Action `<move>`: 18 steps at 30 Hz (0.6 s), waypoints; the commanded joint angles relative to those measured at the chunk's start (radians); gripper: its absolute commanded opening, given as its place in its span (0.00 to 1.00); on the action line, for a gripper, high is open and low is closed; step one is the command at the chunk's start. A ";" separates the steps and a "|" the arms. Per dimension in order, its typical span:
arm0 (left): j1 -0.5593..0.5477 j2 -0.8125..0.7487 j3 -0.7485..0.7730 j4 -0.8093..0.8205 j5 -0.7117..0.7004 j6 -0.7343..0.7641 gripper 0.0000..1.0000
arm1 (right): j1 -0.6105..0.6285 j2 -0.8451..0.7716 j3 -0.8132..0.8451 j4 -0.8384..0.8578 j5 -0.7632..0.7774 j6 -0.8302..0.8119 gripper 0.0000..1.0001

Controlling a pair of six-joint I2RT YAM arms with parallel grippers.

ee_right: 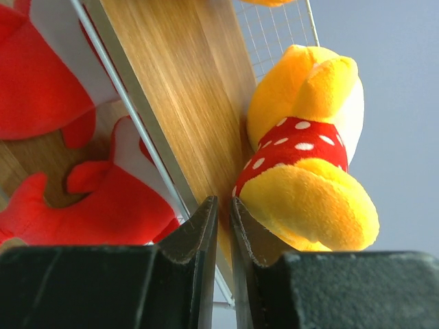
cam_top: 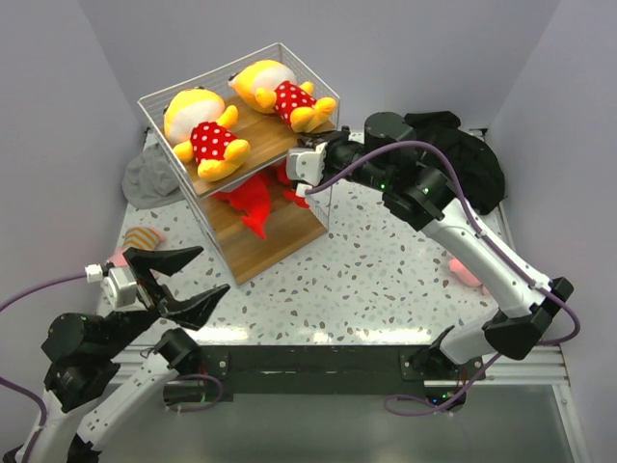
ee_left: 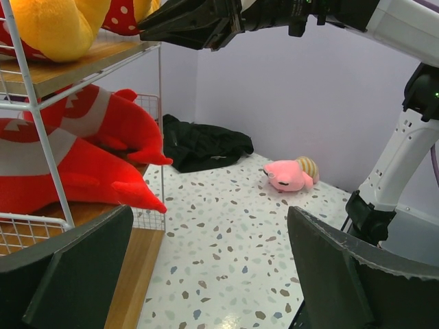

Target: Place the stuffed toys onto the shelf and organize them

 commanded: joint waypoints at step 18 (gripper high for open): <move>-0.004 0.006 -0.047 0.043 -0.032 -0.021 1.00 | -0.011 -0.076 0.028 -0.015 -0.271 0.159 0.32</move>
